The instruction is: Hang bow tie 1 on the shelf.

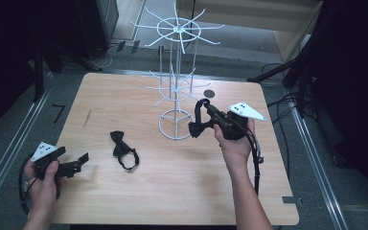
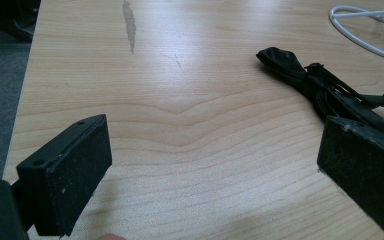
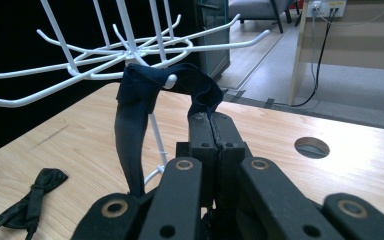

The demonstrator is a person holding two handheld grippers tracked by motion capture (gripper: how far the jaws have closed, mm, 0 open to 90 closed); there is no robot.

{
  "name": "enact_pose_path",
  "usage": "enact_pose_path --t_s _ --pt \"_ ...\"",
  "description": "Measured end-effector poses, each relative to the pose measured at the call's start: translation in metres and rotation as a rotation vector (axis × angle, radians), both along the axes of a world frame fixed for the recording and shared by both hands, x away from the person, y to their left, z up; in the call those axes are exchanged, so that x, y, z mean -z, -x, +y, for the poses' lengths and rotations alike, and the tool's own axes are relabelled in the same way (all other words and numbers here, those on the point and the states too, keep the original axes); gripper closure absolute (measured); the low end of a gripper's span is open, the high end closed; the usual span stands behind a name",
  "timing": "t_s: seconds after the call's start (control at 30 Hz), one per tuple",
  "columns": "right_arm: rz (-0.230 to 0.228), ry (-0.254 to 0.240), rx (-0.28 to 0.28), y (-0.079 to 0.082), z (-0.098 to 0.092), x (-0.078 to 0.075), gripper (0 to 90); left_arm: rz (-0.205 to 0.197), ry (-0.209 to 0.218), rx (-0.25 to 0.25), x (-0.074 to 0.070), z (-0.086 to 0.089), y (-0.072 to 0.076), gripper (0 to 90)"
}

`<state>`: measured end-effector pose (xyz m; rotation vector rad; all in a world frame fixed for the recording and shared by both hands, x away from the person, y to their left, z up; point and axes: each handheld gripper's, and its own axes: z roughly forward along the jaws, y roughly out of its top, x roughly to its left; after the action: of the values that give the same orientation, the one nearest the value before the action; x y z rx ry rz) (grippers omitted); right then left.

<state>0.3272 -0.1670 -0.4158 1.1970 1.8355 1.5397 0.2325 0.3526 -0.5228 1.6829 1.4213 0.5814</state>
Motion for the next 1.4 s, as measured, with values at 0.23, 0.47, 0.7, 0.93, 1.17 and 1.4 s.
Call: enact_pose_path --t_s 0.23,0.47,0.7,0.93,1.17,1.4 --pt "0.002 -0.03 0.003 -0.004 0.008 0.007 90.0 -0.003 0.003 0.0 0.0 0.0 0.0 1.4" --pt "0.004 -0.066 0.012 -0.007 0.018 0.011 90.0 -0.004 0.004 0.001 0.0 0.0 0.0 1.4" --pt "0.006 -0.092 0.016 -0.012 0.025 0.016 90.0 -0.004 0.005 0.0 0.0 0.0 0.0 1.4" --pt "0.005 -0.095 0.017 -0.015 0.031 0.017 90.0 -0.004 0.006 0.002 0.0 0.0 0.0 1.3" --pt "-0.002 -0.095 0.017 -0.018 0.038 0.017 90.0 -0.004 0.004 0.002 0.0 0.0 0.0 1.4" --pt "-0.011 -0.104 0.025 -0.021 0.042 0.022 90.0 -0.004 0.005 0.002 0.0 0.0 0.0 1.4"
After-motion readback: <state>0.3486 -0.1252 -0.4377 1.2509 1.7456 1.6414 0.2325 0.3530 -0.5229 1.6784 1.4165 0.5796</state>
